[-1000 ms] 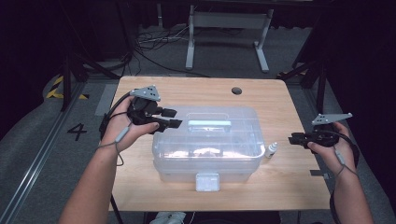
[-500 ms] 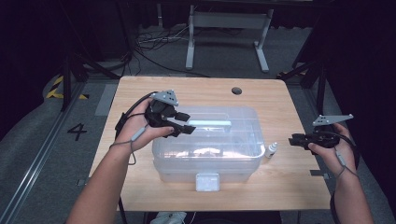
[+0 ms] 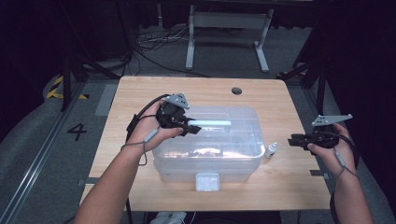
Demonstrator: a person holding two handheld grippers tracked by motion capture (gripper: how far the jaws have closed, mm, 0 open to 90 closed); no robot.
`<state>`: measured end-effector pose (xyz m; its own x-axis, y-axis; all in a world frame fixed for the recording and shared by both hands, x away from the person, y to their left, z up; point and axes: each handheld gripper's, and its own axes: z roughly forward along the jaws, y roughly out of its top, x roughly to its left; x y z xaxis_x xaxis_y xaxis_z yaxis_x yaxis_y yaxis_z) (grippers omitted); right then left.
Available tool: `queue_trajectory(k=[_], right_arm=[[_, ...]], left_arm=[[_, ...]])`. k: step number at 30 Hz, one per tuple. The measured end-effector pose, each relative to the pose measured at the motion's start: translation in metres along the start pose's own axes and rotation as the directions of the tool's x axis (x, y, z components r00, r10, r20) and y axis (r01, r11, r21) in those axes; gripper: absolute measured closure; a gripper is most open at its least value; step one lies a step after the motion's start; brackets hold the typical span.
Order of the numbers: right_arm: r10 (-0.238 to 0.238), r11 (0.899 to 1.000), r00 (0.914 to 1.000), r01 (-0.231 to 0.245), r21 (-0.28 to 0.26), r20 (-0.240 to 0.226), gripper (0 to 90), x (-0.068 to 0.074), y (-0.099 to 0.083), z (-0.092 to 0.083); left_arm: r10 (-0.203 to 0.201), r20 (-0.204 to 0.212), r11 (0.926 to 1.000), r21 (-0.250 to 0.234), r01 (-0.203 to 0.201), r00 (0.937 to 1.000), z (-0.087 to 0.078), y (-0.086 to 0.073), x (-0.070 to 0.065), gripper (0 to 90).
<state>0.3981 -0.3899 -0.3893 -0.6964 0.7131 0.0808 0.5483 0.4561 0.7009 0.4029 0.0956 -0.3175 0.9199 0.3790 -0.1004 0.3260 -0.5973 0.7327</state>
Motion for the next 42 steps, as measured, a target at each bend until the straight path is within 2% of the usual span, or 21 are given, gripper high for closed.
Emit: queue_trajectory(k=[7, 14, 25, 33, 37, 40, 42], right_arm=[[-0.009, 1.000, 0.9999, 0.009, 0.001, -0.005, 69.1, 0.004, 0.002, -0.001], [-0.043, 0.999, 0.9990, 0.043, -0.009, -0.015, 69.7, 0.012, 0.007, -0.002], [-0.054, 0.998, 0.9983, 0.054, -0.020, -0.020, 69.7, 0.017, 0.009, -0.005], [-0.069, 0.997, 0.9974, 0.068, -0.035, -0.022, 70.2, 0.023, 0.010, -0.011], [-0.079, 0.996, 0.9966, 0.078, -0.042, -0.022, 70.6, 0.026, 0.010, -0.013], [-0.069, 0.996, 0.9959, 0.066, -0.058, -0.058, 70.9, 0.031, 0.011, -0.015], [-0.079, 0.995, 0.9949, 0.074, -0.068, -0.064, 72.6, 0.034, 0.013, -0.016]], left_arm=[[0.026, -0.031, 0.9997, 0.002, -0.026, 0.9992, -0.001, 0.001, 0.000, 73.1], [0.043, -0.054, 0.9988, 0.025, -0.042, 0.9976, -0.001, 0.004, 0.000, 75.0], [0.048, -0.077, 0.9987, 0.021, -0.047, 0.9958, -0.005, 0.011, 0.004, 75.2], [0.033, -0.073, 0.9989, 0.035, -0.030, 0.9968, -0.009, 0.020, 0.010, 75.1], [0.009, -0.065, 0.9993, 0.036, -0.007, 0.9978, -0.010, 0.023, 0.013, 75.0], [-0.015, -0.056, 0.9993, 0.034, 0.017, 0.9983, -0.011, 0.027, 0.018, 74.9], [-0.023, -0.055, 0.9992, 0.030, 0.025, 0.9982, -0.011, 0.028, 0.020, 74.8]])
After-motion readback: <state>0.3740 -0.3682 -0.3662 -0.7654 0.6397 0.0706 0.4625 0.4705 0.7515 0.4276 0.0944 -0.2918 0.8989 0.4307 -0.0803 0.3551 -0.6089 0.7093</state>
